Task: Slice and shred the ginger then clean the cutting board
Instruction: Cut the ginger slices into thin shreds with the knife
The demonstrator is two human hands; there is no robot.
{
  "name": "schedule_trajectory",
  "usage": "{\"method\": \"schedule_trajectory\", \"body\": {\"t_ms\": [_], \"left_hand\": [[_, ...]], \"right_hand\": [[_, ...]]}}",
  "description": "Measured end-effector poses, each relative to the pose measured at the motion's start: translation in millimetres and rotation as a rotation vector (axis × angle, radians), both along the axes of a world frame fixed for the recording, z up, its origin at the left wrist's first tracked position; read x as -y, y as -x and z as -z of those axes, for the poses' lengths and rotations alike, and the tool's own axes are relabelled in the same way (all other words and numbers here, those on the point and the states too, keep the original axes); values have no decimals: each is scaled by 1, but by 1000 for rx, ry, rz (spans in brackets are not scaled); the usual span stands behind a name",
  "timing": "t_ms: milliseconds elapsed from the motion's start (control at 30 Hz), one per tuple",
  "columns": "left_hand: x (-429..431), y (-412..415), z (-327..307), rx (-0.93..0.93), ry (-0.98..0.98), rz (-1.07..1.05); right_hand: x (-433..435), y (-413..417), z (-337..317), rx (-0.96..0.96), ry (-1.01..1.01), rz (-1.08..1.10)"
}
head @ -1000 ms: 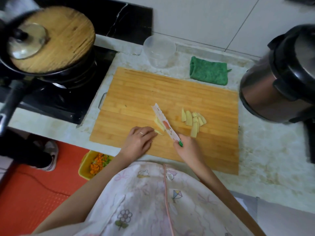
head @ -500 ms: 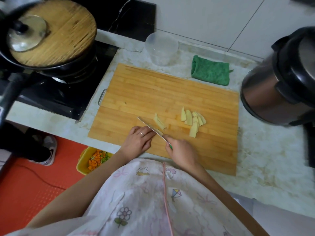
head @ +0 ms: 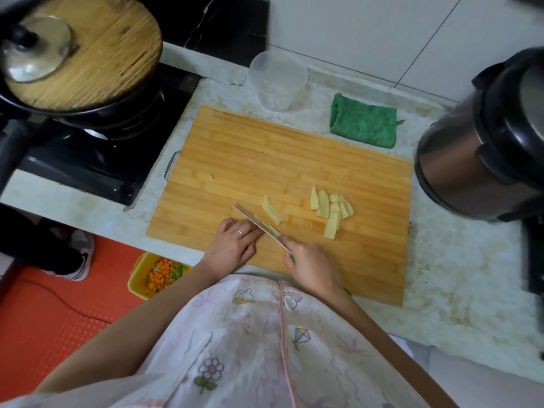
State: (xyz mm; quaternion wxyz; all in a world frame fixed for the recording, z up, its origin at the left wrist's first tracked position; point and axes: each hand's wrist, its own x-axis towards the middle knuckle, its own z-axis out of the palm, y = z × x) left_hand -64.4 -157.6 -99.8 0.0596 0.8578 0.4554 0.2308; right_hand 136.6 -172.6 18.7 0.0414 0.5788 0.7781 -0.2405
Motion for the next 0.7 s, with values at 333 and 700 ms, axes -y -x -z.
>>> {"method": "schedule_trajectory", "body": {"t_ms": [333,700], "left_hand": [[-1,0,-4,36,26,18],[1,0,0,62,-40,8]], "right_hand": [[-16,14,3,-56,32,40],[-1,-6,1,7,35,-12]]}}
